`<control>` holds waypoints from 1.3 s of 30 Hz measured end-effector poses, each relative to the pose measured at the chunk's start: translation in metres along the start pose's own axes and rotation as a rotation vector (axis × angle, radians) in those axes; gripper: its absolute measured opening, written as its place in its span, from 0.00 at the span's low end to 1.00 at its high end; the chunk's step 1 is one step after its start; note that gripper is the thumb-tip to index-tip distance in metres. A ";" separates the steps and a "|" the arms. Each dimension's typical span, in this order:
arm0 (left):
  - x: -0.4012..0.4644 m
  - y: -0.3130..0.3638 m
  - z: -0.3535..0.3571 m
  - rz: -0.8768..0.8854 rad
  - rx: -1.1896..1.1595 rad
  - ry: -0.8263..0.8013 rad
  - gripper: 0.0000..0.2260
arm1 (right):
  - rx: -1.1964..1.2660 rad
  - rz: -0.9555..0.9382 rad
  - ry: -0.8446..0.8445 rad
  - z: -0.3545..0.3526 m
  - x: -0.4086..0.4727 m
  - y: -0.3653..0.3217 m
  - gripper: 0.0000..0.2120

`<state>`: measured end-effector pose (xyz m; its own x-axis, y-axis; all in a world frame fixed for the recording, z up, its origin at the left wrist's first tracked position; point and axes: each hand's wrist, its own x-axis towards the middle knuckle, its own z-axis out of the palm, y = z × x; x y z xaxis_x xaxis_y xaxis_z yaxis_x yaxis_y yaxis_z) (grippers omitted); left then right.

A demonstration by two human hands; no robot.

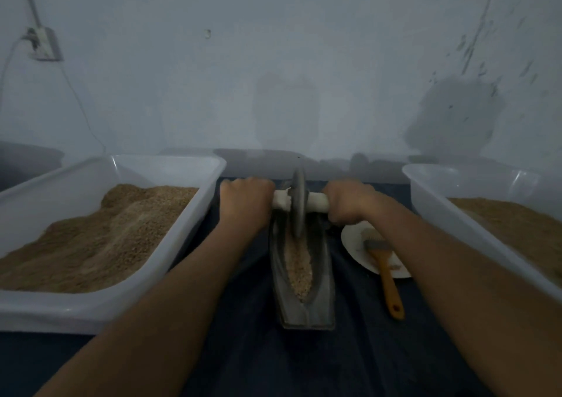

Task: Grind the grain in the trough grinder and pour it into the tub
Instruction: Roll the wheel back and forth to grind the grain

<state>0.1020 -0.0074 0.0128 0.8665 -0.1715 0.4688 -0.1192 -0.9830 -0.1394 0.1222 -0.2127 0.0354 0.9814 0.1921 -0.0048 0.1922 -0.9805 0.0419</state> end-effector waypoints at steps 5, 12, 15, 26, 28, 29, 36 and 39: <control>0.009 0.001 -0.003 0.033 0.011 -0.034 0.01 | 0.073 0.048 -0.081 -0.001 0.005 0.001 0.09; -0.061 -0.013 -0.003 0.115 -0.049 0.059 0.16 | -0.237 -0.105 0.659 0.041 -0.072 -0.021 0.11; -0.090 -0.012 0.000 0.168 -0.004 0.228 0.11 | -0.282 -0.158 0.864 0.056 -0.097 -0.020 0.14; -0.004 -0.010 0.008 0.023 -0.115 -0.083 0.07 | -0.141 -0.053 0.049 -0.008 -0.004 -0.007 0.08; -0.003 -0.010 0.008 0.005 -0.148 -0.104 0.07 | -0.134 -0.038 0.025 -0.012 0.005 -0.011 0.08; -0.007 -0.010 0.008 -0.007 -0.153 -0.086 0.07 | -0.157 -0.032 0.034 -0.011 0.004 -0.013 0.08; -0.075 -0.005 -0.011 0.082 -0.002 0.087 0.14 | -0.221 -0.143 0.671 0.041 -0.072 -0.016 0.13; -0.100 -0.004 -0.015 0.179 0.095 0.222 0.09 | -0.251 -0.206 0.849 0.060 -0.099 -0.008 0.22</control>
<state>0.0079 0.0124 -0.0203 0.7072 -0.3616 0.6076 -0.2053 -0.9273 -0.3130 0.0236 -0.2265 -0.0242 0.5766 0.4260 0.6972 0.2595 -0.9046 0.3382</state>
